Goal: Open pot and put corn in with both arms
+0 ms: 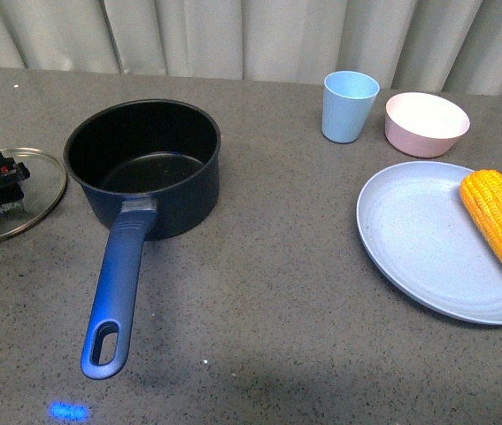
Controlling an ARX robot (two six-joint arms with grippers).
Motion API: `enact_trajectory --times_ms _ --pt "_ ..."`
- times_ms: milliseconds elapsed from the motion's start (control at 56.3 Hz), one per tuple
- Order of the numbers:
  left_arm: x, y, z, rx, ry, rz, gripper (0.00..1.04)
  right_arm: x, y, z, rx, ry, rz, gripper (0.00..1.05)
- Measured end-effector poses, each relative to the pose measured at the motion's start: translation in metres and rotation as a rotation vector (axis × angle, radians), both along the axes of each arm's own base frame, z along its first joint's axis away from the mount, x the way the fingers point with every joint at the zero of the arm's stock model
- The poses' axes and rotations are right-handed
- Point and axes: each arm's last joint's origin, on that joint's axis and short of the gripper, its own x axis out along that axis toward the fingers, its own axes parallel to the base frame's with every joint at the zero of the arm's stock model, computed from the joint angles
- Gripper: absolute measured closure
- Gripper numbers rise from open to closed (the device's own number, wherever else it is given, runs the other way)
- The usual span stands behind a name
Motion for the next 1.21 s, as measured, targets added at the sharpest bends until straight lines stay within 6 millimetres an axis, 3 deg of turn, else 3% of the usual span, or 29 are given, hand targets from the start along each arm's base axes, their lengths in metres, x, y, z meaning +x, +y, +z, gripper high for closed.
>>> enact_trajectory --times_ms 71,142,302,444,657,710,799,870,977,1119,1208 --pt "0.000 -0.001 0.000 0.004 0.000 0.000 0.46 0.000 0.000 0.000 0.000 0.000 0.000 0.09" --pt "0.000 -0.001 0.000 0.007 -0.001 0.000 0.29 0.000 0.000 0.000 0.000 0.000 0.000 0.09" --pt "-0.005 0.000 0.010 0.014 -0.023 0.007 0.05 0.000 0.000 0.000 0.000 0.000 0.000 0.09" --pt "-0.018 0.004 0.035 0.032 -0.042 0.057 0.07 0.000 0.000 0.000 0.000 0.000 0.000 0.09" --pt "-0.057 0.004 0.101 0.054 -0.097 0.151 0.07 0.000 0.000 0.000 0.000 0.000 0.000 0.09" --pt "-0.069 0.001 0.116 0.073 -0.163 0.057 0.16 0.000 0.000 0.000 0.000 0.000 0.000 0.09" --pt "-0.081 -0.006 0.126 0.095 -0.225 -0.054 0.30 0.000 0.000 0.000 0.000 0.000 0.000 0.09" --pt "-0.097 -0.019 0.133 0.102 -0.255 -0.163 0.47 0.000 0.000 0.000 0.000 0.000 0.000 0.09" --pt "-0.124 -0.032 0.139 0.112 -0.257 -0.198 0.65 0.000 0.000 0.000 0.000 0.000 0.000 0.09" --pt "-0.154 -0.044 0.149 0.123 -0.266 -0.201 1.01 0.000 0.000 0.000 0.000 0.000 0.000 0.09" --pt "-0.165 -0.048 0.151 0.126 -0.261 -0.201 1.01 0.000 0.000 0.000 0.000 0.000 0.000 0.09"
